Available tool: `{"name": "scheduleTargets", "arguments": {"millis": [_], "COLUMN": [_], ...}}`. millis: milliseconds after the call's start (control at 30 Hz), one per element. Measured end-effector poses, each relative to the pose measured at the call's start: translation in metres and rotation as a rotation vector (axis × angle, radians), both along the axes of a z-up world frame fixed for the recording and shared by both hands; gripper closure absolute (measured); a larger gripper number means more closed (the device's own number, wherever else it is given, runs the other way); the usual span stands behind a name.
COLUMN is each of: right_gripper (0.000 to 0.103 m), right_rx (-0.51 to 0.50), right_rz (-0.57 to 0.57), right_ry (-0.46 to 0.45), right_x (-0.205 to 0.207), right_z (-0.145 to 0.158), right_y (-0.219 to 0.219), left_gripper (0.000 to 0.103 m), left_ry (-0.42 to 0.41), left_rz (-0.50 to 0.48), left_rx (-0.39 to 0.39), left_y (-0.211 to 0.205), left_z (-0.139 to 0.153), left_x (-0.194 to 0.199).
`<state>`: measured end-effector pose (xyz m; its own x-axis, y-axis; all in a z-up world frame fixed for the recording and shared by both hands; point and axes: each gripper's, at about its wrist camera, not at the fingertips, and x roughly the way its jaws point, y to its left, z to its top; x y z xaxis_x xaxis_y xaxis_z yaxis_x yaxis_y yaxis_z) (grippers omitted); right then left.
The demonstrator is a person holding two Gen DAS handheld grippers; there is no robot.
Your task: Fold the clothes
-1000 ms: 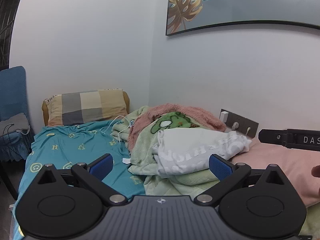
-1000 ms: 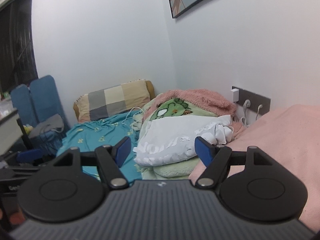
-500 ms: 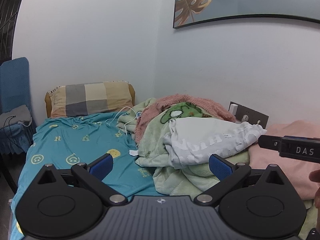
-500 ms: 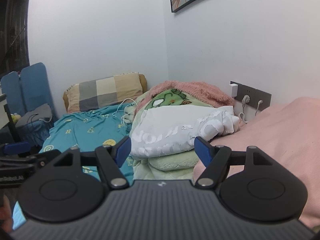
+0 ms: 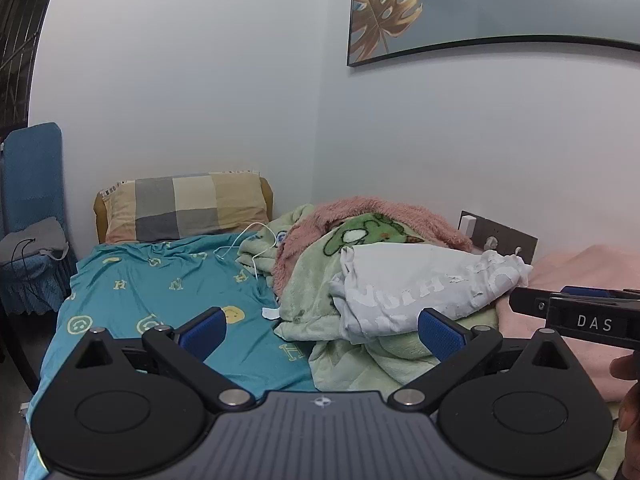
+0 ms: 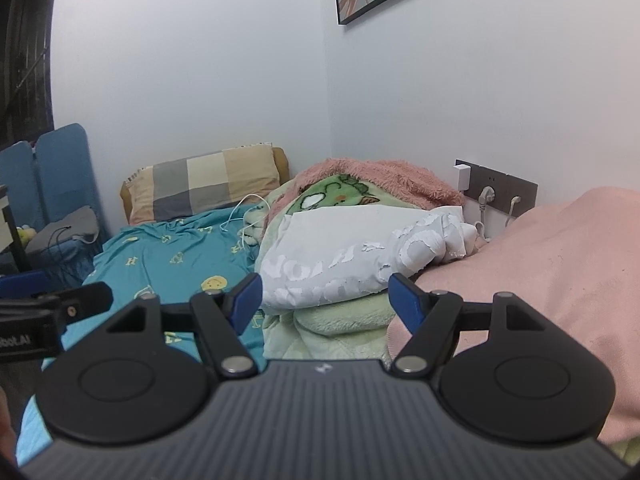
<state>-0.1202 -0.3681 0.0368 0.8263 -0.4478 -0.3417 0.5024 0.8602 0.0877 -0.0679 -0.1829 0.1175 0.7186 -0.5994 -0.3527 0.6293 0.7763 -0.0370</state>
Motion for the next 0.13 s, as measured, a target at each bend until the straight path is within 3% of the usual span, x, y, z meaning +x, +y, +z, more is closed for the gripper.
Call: {"name": "scheduleTargets", "arguments": {"millis": [133], "right_gripper": [0.031], "right_rx": [-0.001], "right_rz": [-0.006], "right_ry": [-0.005], "right_x": [-0.0032], "right_z": [0.0027], "right_y": [0.0009], "left_gripper": [0.000], "left_ry": [-0.006], "left_rz": [-0.006], "left_rx": [-0.002], "left_y": [0.0011], "left_z": [0.0021], "left_x": [-0.0037]}}
